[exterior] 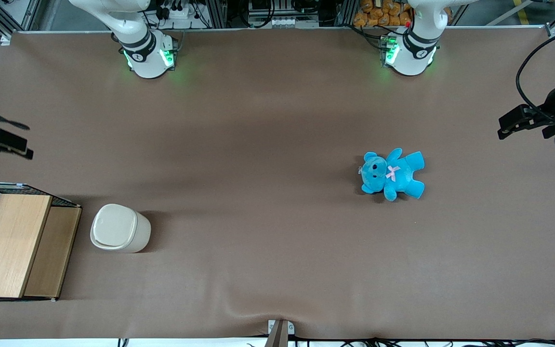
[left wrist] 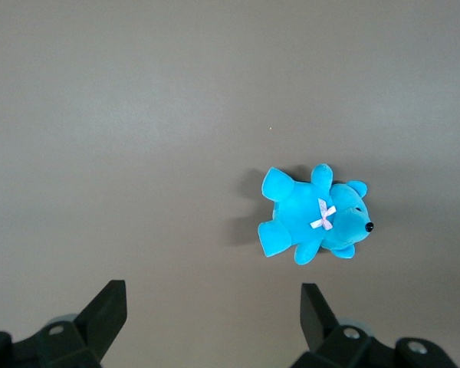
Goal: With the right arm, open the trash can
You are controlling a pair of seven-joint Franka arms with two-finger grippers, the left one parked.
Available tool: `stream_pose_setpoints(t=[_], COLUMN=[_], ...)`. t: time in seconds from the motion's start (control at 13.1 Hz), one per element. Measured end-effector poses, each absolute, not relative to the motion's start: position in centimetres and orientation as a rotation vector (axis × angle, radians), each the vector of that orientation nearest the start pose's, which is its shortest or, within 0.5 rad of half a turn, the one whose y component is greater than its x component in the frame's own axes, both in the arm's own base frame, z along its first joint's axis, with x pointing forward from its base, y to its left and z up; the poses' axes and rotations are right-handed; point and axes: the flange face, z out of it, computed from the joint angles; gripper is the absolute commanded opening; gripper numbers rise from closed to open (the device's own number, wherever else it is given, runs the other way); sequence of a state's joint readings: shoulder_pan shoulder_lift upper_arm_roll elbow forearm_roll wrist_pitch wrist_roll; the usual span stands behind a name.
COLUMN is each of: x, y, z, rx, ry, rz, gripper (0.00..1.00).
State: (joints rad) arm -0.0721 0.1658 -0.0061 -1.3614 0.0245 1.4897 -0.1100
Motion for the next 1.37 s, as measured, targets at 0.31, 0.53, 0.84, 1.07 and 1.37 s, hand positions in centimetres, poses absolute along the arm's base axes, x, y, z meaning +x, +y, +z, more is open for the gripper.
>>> stream_pose_setpoints(t=[0.31, 0.53, 0.84, 1.07, 1.37], x=[56.1, 55.7, 55.7, 55.7, 55.7], y=[-4.1, -3.8, -3.8, -3.8, -3.8], z=[62.0, 62.6, 62.7, 62.7, 62.7], rx=[-3.116, -3.118, -3.119, -3.120, -3.125], ry=[-0.052, -0.060, -0.061, -0.061, -0.061], rz=[0.018, -0.027, -0.033, -0.033, -0.032], gripper=[1.00, 1.00, 1.00, 1.00, 1.00])
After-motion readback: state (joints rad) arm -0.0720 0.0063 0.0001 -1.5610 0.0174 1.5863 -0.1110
